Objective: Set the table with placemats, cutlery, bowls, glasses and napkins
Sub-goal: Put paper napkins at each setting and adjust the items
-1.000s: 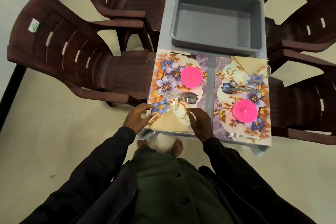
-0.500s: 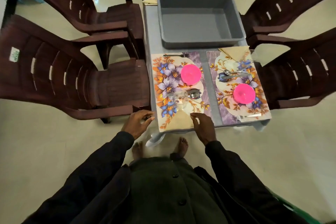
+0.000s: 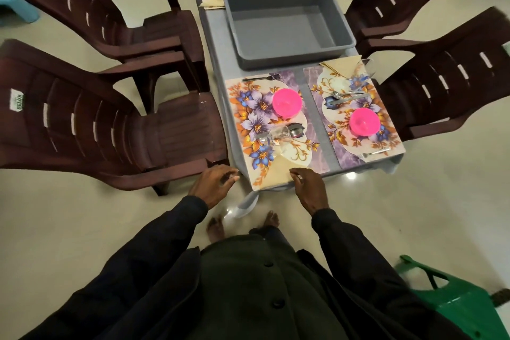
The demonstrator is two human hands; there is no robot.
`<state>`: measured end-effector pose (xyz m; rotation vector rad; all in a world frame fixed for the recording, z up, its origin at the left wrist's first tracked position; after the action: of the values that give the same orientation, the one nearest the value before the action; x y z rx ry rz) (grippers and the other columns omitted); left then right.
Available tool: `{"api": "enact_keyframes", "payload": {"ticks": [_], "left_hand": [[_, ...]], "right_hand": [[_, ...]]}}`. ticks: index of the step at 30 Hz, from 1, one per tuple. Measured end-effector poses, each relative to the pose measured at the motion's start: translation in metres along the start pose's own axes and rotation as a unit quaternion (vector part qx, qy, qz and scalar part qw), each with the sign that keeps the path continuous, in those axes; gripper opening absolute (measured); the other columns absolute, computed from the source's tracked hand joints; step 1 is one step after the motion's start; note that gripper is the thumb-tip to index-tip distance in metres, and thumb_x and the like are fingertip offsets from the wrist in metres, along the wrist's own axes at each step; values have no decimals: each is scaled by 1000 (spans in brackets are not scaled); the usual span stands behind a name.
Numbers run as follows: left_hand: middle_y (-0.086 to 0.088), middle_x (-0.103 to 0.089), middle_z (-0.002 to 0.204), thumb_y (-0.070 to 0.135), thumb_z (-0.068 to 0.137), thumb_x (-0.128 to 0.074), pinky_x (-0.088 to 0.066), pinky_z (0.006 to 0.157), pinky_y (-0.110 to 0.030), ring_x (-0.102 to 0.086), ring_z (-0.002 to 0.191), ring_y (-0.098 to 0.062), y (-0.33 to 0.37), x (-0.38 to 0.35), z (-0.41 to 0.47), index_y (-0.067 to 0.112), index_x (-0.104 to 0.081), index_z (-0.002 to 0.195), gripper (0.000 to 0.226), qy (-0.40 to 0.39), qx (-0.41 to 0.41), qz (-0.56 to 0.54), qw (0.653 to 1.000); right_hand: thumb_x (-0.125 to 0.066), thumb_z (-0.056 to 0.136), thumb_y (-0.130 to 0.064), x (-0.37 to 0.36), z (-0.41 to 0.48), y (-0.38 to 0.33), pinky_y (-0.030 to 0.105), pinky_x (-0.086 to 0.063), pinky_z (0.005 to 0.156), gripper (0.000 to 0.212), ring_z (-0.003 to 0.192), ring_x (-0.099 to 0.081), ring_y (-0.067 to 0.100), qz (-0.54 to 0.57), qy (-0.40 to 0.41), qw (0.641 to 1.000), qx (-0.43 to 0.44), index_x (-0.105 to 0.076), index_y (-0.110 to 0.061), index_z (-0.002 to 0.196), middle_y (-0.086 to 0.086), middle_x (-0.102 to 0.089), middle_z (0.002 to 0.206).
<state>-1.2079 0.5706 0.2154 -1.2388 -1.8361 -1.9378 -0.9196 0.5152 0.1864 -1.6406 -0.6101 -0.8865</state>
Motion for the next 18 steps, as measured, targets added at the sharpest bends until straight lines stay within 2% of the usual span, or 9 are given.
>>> {"api": "enact_keyframes", "payload": {"ticks": [4,9,14,18], "left_hand": [[-5,-73,107,23,96,-69,-57,86,-38,-66,96,-19,6,1,-3,12,-74,114,22,16,1,0,1000],[-7,-74,109,21,95,-71,-55,85,-30,-68,96,-18,18,-2,-3,10,-74,115,23,47,26,-1,999],[-7,-74,113,21,96,-70,-58,90,-39,-68,100,-19,34,-16,-6,9,-73,116,24,68,60,-1,996],[-7,-74,114,22,95,-71,-58,88,-40,-68,100,-20,42,-32,-16,9,-73,117,25,77,89,8,993]], "right_hand": [[-61,101,-21,-1,6,-4,28,-47,96,24,111,-64,23,10,-13,1000,17,-72,-12,121,9,-71,121],[-61,101,-20,8,14,5,29,-45,99,24,114,-63,24,9,-29,999,43,-71,-12,122,9,-71,123],[-59,102,-21,14,23,28,30,-44,103,26,118,-61,24,10,-64,996,66,-69,-14,125,9,-68,127],[-59,102,-18,4,27,44,25,-41,103,28,120,-59,24,-4,-111,987,115,-66,-15,128,9,-64,130]]}}
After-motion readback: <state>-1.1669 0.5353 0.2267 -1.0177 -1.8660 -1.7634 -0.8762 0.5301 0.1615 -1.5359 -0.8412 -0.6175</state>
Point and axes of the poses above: each hand's wrist, its own z-axis towards the middle knuckle, its own x-axis out of the back of the hand, y = z × x, the point moved 7 cm from there along z, towards the middle knuckle
